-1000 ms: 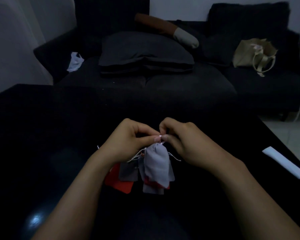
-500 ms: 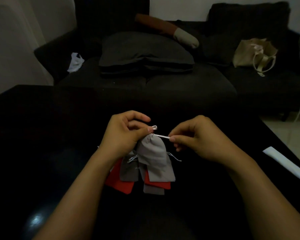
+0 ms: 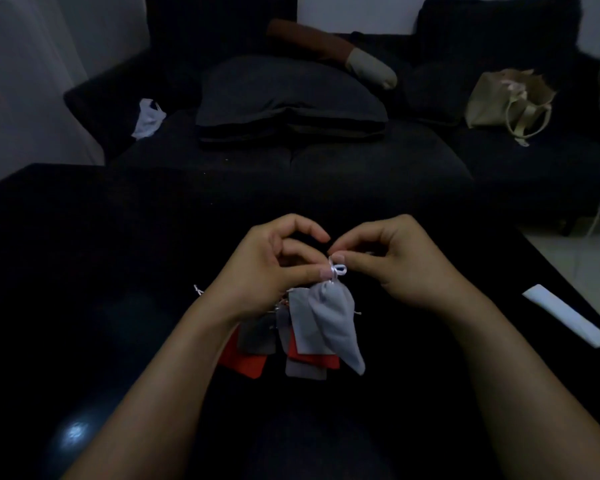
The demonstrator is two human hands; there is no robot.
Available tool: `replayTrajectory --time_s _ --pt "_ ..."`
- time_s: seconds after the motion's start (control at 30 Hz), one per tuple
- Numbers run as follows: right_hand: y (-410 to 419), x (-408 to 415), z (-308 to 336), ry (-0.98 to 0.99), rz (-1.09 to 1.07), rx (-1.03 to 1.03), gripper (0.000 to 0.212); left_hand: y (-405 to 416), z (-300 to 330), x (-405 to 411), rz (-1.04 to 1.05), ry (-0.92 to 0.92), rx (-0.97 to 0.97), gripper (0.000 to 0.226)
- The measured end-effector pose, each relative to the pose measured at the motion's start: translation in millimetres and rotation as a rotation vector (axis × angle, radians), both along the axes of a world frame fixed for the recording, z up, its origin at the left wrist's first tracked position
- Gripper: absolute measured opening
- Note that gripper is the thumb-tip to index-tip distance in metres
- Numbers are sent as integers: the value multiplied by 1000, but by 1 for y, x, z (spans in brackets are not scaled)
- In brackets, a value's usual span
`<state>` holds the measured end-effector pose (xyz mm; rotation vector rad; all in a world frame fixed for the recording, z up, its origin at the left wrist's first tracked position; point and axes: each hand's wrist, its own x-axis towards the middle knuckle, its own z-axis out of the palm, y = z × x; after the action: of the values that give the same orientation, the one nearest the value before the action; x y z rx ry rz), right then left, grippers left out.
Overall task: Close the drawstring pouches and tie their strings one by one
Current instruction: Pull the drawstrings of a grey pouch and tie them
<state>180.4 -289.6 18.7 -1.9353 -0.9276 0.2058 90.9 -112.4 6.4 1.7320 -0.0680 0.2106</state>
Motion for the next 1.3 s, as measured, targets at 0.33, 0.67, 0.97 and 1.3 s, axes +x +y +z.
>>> replayTrajectory --time_s 0.33,0.67,0.97,1.3 --pt "9 -6 -5 305 -82 168 15 1 -3 5 95 -151 11 24" --pt "12 -9 -8 446 -72 184 16 1 -14 12 204 -112 88 9" --pt "20 -10 -16 636 -64 254 20 0 -17 14 313 -128 79 17" --pt "18 -7 -15 677 -11 153 23 3 -14 8 250 -288 381 15"
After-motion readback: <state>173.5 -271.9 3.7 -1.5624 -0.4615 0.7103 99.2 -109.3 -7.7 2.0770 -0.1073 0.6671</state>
